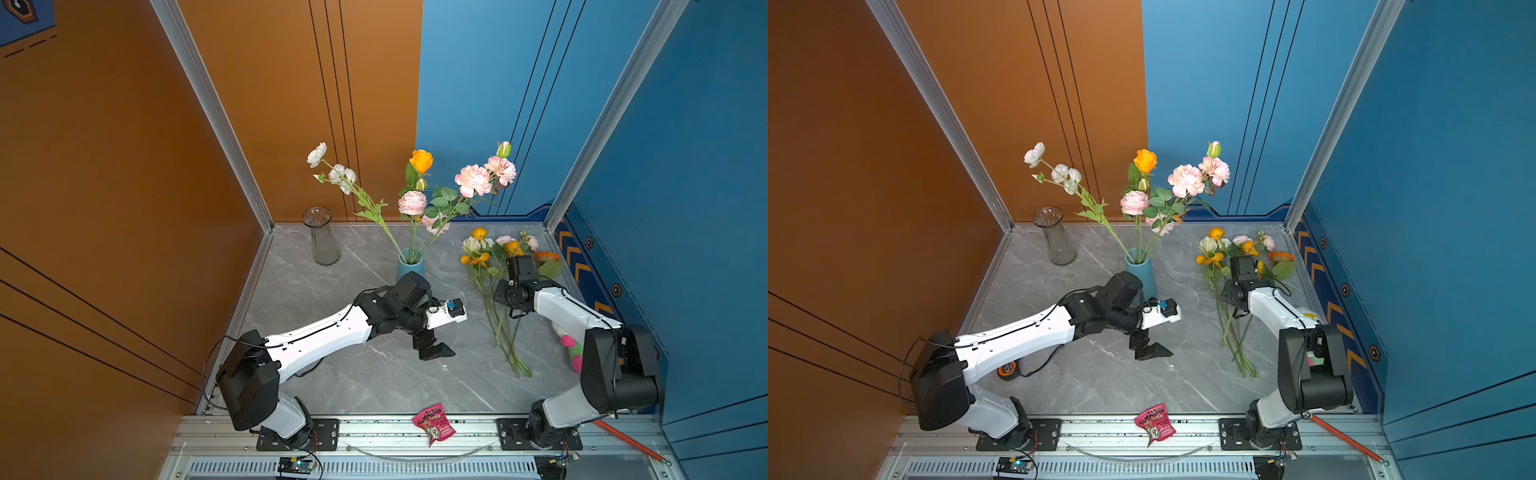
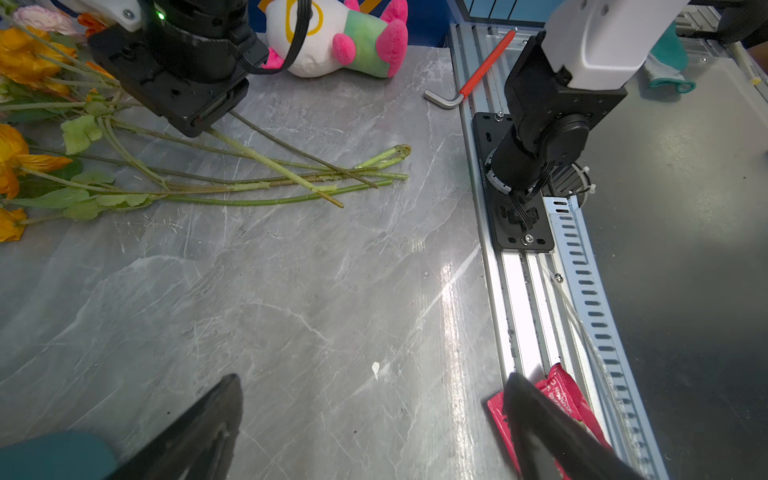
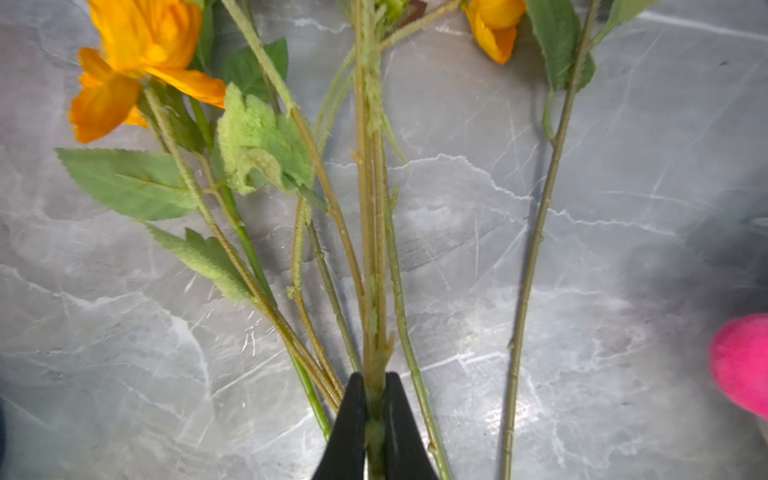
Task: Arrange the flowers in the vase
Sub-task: 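Close the right gripper on the orange flower stems, then lift the orange flowers and carry them toward the blue vase with the right gripper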
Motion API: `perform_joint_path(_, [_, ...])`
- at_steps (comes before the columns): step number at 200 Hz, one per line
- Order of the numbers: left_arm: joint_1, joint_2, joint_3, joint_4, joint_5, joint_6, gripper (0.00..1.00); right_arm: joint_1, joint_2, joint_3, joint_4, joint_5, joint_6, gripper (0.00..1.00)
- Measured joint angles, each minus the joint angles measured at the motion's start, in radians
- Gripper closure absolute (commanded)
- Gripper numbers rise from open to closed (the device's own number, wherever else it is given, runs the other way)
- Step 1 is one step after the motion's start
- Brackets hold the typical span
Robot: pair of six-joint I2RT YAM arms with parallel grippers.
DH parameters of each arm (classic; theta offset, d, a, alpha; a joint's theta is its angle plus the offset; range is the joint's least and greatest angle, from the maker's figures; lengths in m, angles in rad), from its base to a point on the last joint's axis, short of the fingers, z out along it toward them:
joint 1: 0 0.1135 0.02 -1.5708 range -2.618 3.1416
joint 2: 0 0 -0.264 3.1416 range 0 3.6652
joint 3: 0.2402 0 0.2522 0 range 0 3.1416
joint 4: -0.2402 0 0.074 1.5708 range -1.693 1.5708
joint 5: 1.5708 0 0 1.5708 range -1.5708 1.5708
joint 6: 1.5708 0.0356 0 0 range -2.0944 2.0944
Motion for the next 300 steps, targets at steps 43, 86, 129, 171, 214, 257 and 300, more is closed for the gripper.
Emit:
perform_joint_path(43, [0.0, 0.0, 0.0, -0.004, -0.004, 0.008, 0.02, 0.048, -0.12, 0.0, -0.086, 0.108, -0.026, 1.0])
perform_joint_path(86, [0.002, -0.011, 0.0, -0.015, -0.011, 0.015, 0.02, 0.089, -0.343, -0.006, -0.112, 0.191, -0.018, 1.0])
perform_joint_path(129, [0.078, -0.098, 0.0, -0.02, 0.021, 0.014, 0.02, 0.167, -0.6, -0.06, -0.095, 0.285, 0.021, 1.0])
perform_joint_path(171, [0.256, -0.209, 0.0, -0.019, 0.122, 0.014, 0.02, 0.488, -0.777, -0.14, 0.094, 0.571, -0.093, 1.0])
perform_joint_path(214, [0.448, -0.268, -0.004, 0.048, 0.248, -0.016, 0.02, 0.681, -0.756, -0.177, 0.469, 0.79, -0.413, 1.0])
perform_joint_path(257, [0.605, -0.276, -0.012, 0.121, 0.343, -0.074, 0.02, 0.785, -0.578, -0.083, 0.804, 0.875, -0.763, 1.0])
perform_joint_path(300, [0.645, -0.278, -0.023, 0.188, 0.397, -0.129, 0.02, 0.806, -0.463, 0.06, 0.887, 0.972, -0.968, 1.0])
